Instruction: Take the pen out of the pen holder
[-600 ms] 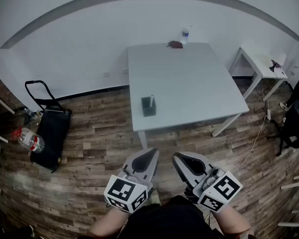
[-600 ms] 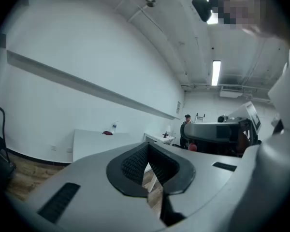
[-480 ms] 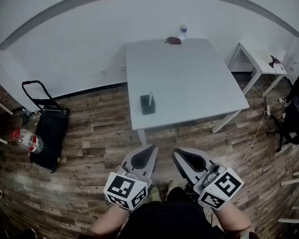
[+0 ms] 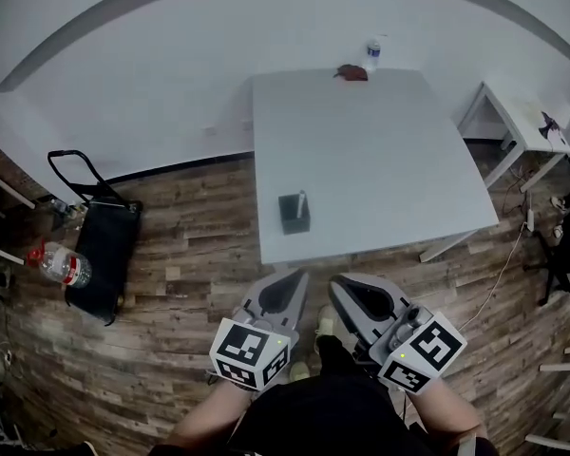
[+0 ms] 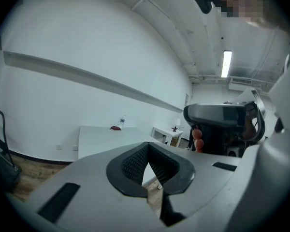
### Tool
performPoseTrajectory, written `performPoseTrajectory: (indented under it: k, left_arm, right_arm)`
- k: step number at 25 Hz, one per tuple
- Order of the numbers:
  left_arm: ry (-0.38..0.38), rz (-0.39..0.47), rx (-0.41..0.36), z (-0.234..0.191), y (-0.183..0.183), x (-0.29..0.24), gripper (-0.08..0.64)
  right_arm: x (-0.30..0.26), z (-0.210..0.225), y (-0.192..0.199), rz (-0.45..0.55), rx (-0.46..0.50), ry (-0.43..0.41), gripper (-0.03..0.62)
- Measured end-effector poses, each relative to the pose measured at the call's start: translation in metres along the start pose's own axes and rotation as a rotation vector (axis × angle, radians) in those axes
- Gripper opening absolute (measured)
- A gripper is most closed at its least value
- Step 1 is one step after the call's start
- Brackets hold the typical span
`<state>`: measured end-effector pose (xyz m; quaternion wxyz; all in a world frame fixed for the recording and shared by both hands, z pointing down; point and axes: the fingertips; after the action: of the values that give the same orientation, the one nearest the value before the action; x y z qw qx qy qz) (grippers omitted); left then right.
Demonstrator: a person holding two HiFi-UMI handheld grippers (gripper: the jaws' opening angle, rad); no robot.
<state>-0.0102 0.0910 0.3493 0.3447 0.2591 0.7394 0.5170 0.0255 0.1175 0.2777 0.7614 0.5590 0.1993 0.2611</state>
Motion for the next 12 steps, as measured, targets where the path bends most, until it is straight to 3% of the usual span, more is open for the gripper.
performPoseTrajectory:
  k: [5, 12]
  left_arm:
    - [-0.052, -0.051, 0.005, -0.03, 0.004, -0.05, 0.006]
    - [-0.157, -0.165, 0.031, -0.074, 0.035, -0.116, 0.006]
  right_arm:
    - [-0.023, 0.049, -0.012, -0.022, -0.016, -0.033, 0.012]
    - [-0.049, 0.108, -0.025, -0.057, -0.048, -0.106, 0.012]
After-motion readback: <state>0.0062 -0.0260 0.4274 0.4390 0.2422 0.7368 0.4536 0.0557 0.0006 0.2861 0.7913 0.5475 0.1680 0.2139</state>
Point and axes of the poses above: the fingertips, and each gripper's own axes: x backward along the fingers, z to its right, y out of its underside, and after that the axes turned 4 degrees about -y, right-handed
